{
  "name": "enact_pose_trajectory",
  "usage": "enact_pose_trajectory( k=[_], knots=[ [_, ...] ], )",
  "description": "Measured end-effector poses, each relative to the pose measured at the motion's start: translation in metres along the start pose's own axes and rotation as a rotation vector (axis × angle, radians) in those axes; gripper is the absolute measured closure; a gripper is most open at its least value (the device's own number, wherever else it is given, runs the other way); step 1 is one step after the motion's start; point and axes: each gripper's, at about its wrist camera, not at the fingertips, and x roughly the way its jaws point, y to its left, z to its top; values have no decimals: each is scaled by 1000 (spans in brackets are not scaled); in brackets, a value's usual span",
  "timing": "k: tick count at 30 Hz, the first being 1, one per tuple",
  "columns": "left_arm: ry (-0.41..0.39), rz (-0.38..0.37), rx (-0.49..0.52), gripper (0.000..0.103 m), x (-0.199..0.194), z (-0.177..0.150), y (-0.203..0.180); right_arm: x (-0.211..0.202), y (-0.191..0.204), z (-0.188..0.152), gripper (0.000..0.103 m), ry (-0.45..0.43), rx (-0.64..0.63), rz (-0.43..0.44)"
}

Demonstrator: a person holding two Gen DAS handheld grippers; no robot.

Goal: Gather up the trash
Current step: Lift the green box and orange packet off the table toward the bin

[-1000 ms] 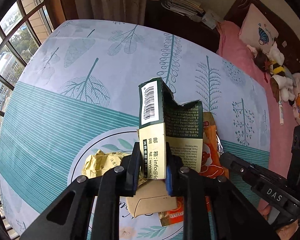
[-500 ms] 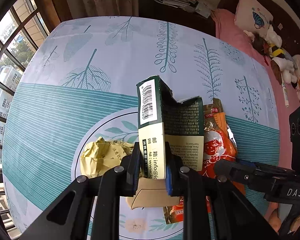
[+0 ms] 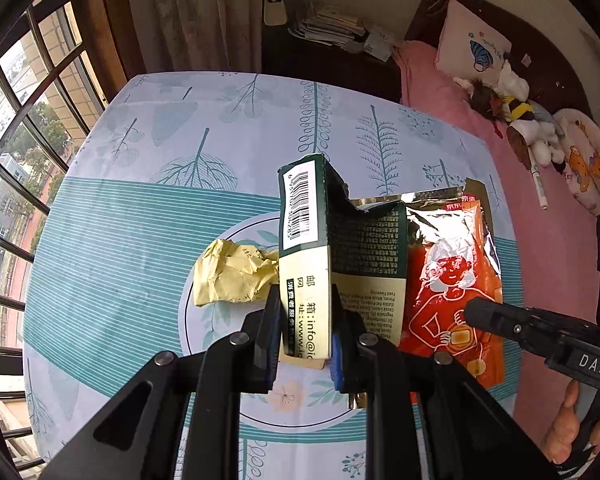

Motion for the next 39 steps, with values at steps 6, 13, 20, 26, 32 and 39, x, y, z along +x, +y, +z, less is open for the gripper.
enact_pose_trajectory(
  k=[6, 13, 20, 26, 32, 39],
  knots=[
    [-96, -41, 83, 86, -81, -44, 8, -53, 36, -58, 100, -109, 5, -57],
    [-146, -100, 187, 85, -160, -131, 54, -86, 94, -162, 100, -225, 48, -155],
    [-152, -112, 317, 85, -195, -225, 112, -66, 151, -274, 100, -257, 102, -256],
    [-81, -128, 366, 85, -195, -292, 149, -30, 202, -339, 100, -163, 47, -339],
    [1, -117, 386, 85, -182, -359, 169, 14, 240, -388, 100, 0, -117, -424],
    [109, -81, 316, 85, -136, -412, 182, 81, 225, -437, 100, 182, -158, -457]
  ],
)
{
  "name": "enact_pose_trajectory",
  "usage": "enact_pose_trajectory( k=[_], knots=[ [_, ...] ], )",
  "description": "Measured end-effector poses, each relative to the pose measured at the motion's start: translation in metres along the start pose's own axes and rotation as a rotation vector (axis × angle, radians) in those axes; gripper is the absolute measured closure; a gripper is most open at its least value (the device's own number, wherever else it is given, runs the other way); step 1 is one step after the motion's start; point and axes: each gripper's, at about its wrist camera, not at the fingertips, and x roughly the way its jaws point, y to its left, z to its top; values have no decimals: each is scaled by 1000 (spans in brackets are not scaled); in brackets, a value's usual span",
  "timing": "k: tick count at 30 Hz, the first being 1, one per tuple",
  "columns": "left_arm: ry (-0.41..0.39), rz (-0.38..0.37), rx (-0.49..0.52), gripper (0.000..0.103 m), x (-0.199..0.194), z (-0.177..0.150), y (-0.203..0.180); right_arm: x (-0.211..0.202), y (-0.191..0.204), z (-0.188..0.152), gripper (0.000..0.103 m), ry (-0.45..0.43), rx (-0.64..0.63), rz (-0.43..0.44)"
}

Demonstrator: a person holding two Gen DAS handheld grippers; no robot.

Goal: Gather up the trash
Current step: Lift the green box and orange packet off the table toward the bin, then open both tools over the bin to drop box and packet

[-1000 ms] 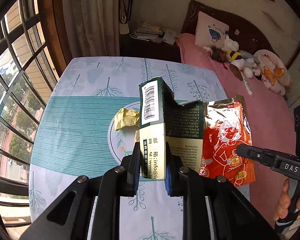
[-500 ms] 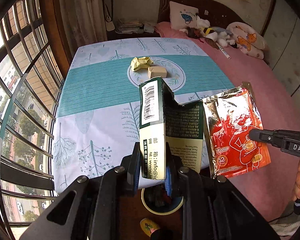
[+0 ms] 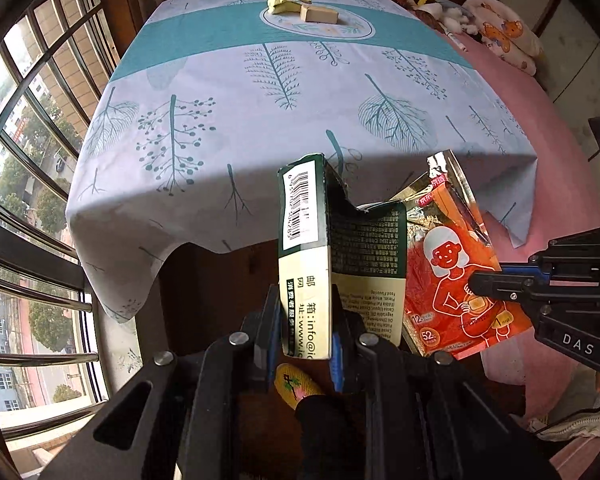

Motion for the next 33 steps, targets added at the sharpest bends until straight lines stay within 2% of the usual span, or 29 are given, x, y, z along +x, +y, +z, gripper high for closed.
enact_pose_trajectory(
  k=[5, 9, 17, 22, 23, 25, 26, 27, 28, 30, 32, 33],
  knots=[
    [70, -4, -60, 85, 72, -37, -5, 77, -12, -22, 100, 73, 10, -30],
    [115, -8, -124, 85, 146, -61, -10, 152, -37, -35, 100, 98, 47, -61],
    [151, 46, -178, 84, 284, -93, -19, 282, -87, -44, 100, 104, 94, -85],
    [148, 77, -149, 81, 341, -103, -30, 339, -102, -45, 99, 117, 72, -89],
    [141, 84, -136, 79, 348, -104, -32, 347, -104, -46, 99, 120, 60, -92],
    [127, 104, -115, 66, 358, -105, -35, 361, -109, -47, 97, 125, 45, -88],
    [122, 113, -110, 45, 360, -107, -36, 367, -111, -48, 96, 126, 44, -81],
    [111, 117, -107, 33, 361, -108, -36, 371, -113, -49, 96, 129, 45, -76],
    [98, 131, -103, 30, 361, -107, -33, 375, -117, -49, 95, 130, 52, -70],
    [90, 140, -115, 15, 360, -110, -32, 379, -122, -51, 88, 134, 73, -68],
    [90, 139, -145, 4, 355, -112, -26, 380, -126, -55, 72, 135, 94, -69],
    [85, 139, -161, 3, 352, -112, -20, 382, -126, -54, 69, 135, 103, -61]
  ],
)
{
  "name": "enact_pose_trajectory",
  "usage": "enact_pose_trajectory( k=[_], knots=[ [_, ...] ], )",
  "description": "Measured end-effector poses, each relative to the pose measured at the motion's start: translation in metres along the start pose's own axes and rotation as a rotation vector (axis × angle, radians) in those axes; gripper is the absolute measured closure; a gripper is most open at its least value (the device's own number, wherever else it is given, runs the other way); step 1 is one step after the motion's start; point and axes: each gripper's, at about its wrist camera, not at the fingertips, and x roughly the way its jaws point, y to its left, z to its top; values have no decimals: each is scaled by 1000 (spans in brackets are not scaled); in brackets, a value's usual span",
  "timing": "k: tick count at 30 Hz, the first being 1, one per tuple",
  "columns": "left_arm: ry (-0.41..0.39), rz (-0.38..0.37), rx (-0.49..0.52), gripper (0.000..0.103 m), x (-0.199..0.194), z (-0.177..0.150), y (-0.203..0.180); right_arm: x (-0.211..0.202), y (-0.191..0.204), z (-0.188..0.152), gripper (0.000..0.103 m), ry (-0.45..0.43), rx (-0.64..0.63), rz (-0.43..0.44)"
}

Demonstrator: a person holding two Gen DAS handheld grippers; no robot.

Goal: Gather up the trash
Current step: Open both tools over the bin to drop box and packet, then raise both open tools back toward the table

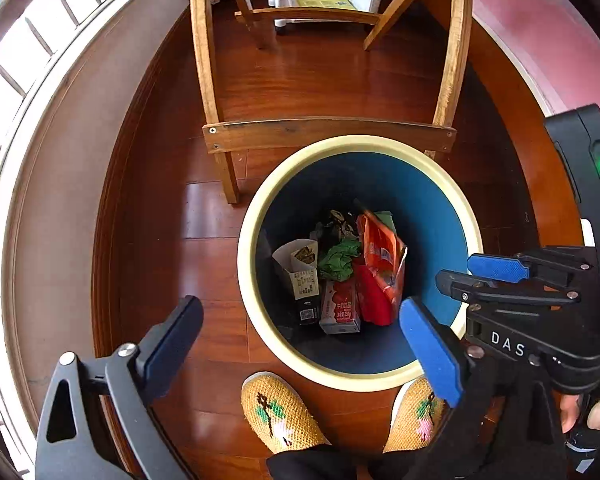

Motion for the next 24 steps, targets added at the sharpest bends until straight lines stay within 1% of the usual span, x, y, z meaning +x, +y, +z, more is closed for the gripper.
enact_pose_trajectory(
  k=[4, 7, 8, 11, 15, 19, 24],
  knots=[
    [-15, 8, -49, 3, -12, -3, 15, -8, 4, -2, 63, -14, 21, 40],
    [-27, 10, -86, 3, -28, -4, 23, -22, 7, -5, 54, -53, 28, 59],
    [-34, 5, -98, 3, -36, -4, 24, -30, 10, -6, 51, -66, 28, 63],
    [-69, 6, -125, 3, -69, -4, 25, -58, 17, -12, 50, -105, 34, 70],
    [-105, -6, -156, 3, -127, -1, 26, -111, 24, -21, 49, -147, 48, 88],
    [-135, -33, -168, 3, -193, 7, 26, -180, 32, -31, 49, -195, 27, 97],
    [-197, -64, -119, 3, -279, 24, 18, -273, 41, -42, 49, -270, -10, 101]
  ],
)
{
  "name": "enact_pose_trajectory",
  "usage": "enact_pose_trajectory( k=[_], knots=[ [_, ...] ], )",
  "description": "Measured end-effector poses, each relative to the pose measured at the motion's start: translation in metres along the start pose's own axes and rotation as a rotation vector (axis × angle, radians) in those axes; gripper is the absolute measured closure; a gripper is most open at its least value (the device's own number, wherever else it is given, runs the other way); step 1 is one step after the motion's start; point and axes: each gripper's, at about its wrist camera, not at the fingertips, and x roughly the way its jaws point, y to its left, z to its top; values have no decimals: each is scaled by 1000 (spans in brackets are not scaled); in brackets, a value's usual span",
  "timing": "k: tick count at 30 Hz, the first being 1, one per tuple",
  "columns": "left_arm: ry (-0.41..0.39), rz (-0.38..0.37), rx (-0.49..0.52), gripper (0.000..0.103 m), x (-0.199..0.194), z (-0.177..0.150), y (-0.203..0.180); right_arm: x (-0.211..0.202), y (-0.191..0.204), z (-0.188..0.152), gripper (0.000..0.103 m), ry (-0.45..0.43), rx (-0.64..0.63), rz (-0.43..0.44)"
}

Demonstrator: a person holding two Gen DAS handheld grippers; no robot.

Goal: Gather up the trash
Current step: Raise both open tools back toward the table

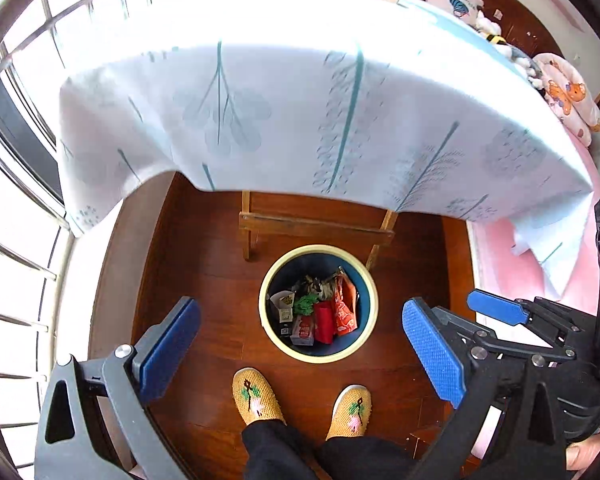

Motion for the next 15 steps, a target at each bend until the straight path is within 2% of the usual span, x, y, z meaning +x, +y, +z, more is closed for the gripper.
enact_pose_trajectory(
  k=[7, 15],
  knots=[
    [-94, -49, 99, 3, -85, 59, -22, -110, 9, 37, 49, -150, 36, -47],
    [-153, -77, 216, 3, -130, 129, -27, -181, 12, 83, 49, -277, 128, -123]
  ],
)
